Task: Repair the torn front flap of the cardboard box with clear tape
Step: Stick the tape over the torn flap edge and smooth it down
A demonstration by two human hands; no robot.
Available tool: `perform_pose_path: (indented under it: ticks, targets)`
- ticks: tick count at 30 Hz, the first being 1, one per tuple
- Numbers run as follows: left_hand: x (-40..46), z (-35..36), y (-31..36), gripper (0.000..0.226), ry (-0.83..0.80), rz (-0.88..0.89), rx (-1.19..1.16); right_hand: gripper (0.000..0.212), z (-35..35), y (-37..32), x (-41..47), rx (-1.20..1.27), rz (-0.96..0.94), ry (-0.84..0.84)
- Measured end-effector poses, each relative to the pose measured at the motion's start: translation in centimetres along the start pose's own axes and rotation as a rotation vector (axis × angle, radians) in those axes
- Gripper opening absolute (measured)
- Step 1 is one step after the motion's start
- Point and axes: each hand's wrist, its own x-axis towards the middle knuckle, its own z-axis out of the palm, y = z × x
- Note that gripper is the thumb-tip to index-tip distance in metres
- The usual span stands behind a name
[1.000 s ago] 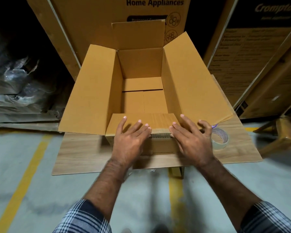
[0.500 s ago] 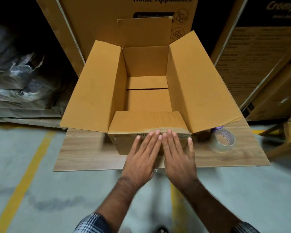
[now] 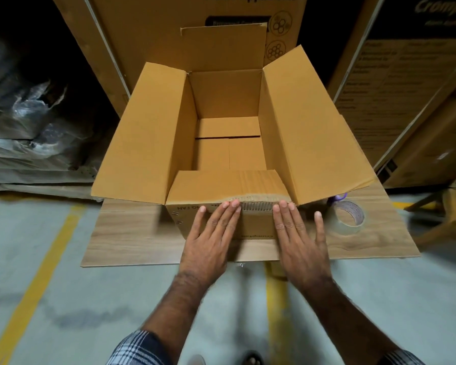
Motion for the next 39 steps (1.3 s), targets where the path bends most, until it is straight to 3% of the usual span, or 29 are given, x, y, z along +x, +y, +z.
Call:
perform_pose_path:
  ticks: [6,9,15,20,27,31,35,39]
  targets:
    - [1.4,-1.4,5.1,0.117,0.014,0.148,-0.037,0.106,0.5,-1.2,-0.4,0.055,0.018,-0.027]
    - [2.9,-0.9,6.0,0.117,-0.002,0.099,-0.041,0.121,0.9,-1.1,-0.3,0.062,0.024,-0.059]
    - [2.4,0.5,3.9,0.125,-0.018,0.021,0.023,0.094,0.4,-1.2,0.2,0.047,0.057,-0.027]
    - [1.2,0.7,1.6,0.117,0.003,-0.027,0.035,0.096,0.4,-0.9,0.2,0.048,0.061,-0.019]
    - [-0.1,0.7,1.5,0.123,-0.047,-0.070,-0.026,0.105,-1.1,-2.0,-0.2,0.119,0.085,-0.024]
    - [-0.1,0.5,2.2,0.120,-0.087,-0.094,-0.020,0.102,-2.0,-5.3,0.5,0.175,-0.102,0.007]
    - [-0.1,0.6,1.9,0.127,-0.072,-0.104,-0.053,0.104,-0.7,-4.8,2.1,0.081,-0.180,-0.058]
    - [0.3,0.4,1.6,0.131,-0.080,-0.100,-0.046,0.100,-0.1,-2.8,1.8,-0.001,-0.116,-0.031]
